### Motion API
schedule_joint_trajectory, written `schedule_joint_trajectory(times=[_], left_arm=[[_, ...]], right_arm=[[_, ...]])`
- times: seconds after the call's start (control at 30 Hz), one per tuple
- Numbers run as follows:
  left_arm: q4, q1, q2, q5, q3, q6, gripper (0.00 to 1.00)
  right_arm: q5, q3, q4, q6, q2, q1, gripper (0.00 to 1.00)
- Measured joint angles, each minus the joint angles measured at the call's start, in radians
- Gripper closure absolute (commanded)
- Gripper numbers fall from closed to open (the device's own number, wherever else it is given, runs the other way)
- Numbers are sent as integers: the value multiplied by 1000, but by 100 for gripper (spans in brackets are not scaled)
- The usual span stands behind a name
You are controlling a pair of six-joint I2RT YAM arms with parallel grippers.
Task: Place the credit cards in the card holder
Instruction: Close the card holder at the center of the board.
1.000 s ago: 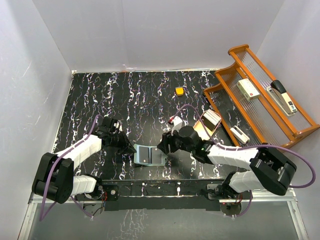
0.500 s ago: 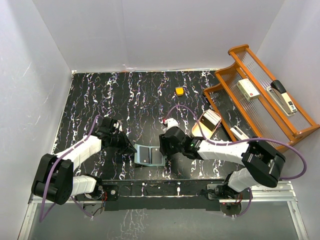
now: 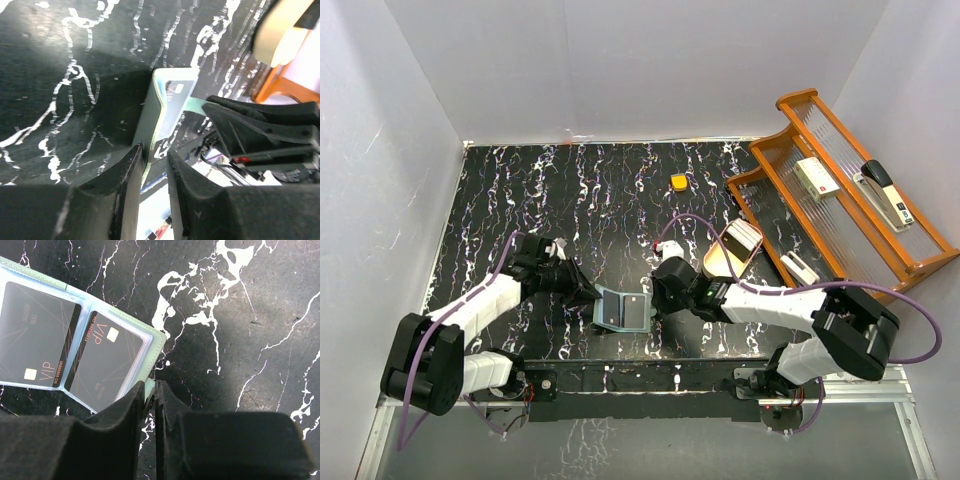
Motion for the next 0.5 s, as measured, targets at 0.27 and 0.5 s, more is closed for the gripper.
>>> schedule_joint_trajectory(times=[0.27,0.5], left_arm=[[156,0,-49,122,-39,-103,69],[328,-10,-41,192,-112,-205,65]], right_arm=[[-6,-29,47,13,-11,0,89],[-14,-29,56,12,-11,0,88]])
